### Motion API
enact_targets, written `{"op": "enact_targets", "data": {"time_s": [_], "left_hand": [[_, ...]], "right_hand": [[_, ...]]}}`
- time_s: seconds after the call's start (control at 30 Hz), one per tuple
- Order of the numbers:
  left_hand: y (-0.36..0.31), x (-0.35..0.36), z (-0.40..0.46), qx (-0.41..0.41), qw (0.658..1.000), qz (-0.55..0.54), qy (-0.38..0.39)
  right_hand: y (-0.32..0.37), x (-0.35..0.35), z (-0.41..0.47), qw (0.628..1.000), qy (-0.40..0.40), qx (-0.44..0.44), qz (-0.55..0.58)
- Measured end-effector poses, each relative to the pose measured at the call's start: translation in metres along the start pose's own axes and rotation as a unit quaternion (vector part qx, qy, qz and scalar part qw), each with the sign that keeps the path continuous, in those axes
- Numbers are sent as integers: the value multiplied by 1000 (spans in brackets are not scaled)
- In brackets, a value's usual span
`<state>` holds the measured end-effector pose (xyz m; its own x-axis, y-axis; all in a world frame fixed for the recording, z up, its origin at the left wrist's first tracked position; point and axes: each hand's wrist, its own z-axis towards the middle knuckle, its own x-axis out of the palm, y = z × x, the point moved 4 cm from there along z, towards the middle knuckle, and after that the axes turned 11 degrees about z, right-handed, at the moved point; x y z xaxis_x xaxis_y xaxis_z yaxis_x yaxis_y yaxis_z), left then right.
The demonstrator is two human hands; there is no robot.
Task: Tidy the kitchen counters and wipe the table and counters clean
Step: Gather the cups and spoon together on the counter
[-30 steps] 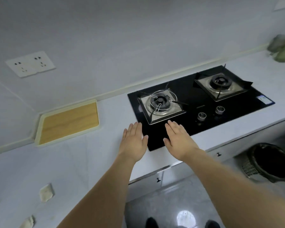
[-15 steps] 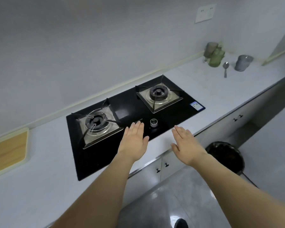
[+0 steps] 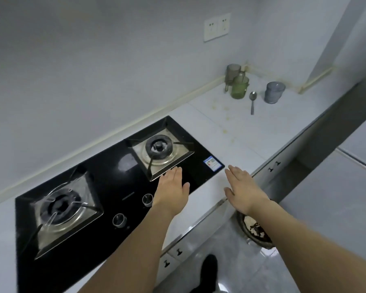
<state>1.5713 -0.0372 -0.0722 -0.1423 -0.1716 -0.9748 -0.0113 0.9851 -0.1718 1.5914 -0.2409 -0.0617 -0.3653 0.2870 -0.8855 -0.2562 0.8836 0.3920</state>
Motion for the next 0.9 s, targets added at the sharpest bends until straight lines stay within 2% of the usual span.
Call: {"op": "enact_targets", "data": {"time_s": [0.2,0.47,0.63,0.83,0.9], "left_hand": [[-76,1,92,54,998,-21,2],[-177,-20,192,83,995,-25,52],[-208,-40,250,74,996,-3,50],[-211,-56,314,40,997,-19,61],[-210,-60,350,31,997,-27,68]], "right_hand": [[-72,-53,37,998,-8,56,11],[-185,-116,70,995,-18,85,41],[-237,-156,113,994,-34,90,60],[-259,-186,180,993,-44,75,78],[-272,-201,209,989,-61,95,96]]}}
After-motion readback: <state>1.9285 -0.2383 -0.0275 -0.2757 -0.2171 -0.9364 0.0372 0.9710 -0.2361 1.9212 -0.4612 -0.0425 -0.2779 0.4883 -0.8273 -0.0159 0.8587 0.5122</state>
